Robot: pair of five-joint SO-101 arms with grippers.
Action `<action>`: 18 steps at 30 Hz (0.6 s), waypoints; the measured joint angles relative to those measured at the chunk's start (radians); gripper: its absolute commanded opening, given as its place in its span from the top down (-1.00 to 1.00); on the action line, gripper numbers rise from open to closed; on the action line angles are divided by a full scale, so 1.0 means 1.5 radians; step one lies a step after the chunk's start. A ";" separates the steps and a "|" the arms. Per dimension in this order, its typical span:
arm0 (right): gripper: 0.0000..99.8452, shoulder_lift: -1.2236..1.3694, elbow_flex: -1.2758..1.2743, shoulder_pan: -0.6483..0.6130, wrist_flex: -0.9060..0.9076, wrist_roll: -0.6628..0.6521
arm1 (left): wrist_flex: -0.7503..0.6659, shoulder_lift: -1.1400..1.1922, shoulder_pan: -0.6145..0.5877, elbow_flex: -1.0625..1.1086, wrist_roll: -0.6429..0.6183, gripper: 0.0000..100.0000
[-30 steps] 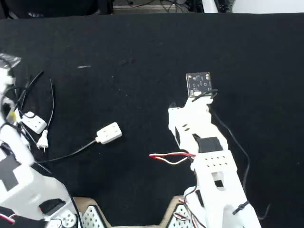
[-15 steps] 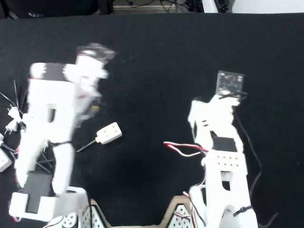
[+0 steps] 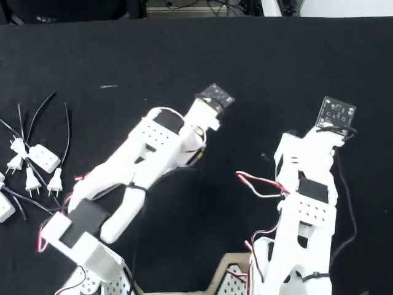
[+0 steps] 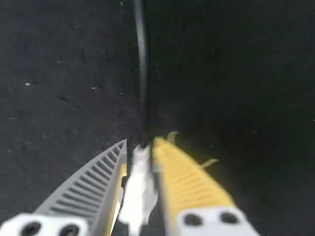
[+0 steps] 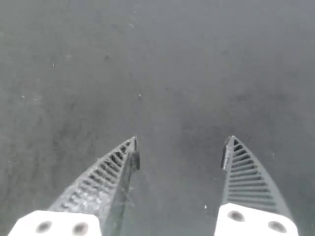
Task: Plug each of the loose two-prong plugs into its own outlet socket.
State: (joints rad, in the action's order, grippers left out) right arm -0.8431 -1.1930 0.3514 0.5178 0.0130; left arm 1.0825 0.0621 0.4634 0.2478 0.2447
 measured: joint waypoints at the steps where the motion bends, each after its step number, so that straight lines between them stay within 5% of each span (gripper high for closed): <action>1: 0.48 0.000 0.000 0.000 0.003 0.000 | -0.001 0.004 -0.001 0.000 0.000 0.50; 9: 0.48 0.000 0.000 0.000 0.007 0.000 | 0.068 -0.038 -0.014 -0.010 0.000 0.53; 14: 0.48 0.000 -0.003 -0.032 0.039 -0.023 | 0.150 -0.106 -0.123 -0.040 -0.002 0.53; 18: 0.48 0.000 0.002 -0.140 0.081 -0.080 | 0.167 -0.119 -0.233 -0.012 -0.002 0.53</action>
State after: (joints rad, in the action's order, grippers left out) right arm -0.8431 -1.1899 0.1412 0.6391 -0.1066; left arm 1.3326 -0.1158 0.1135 0.2294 0.2417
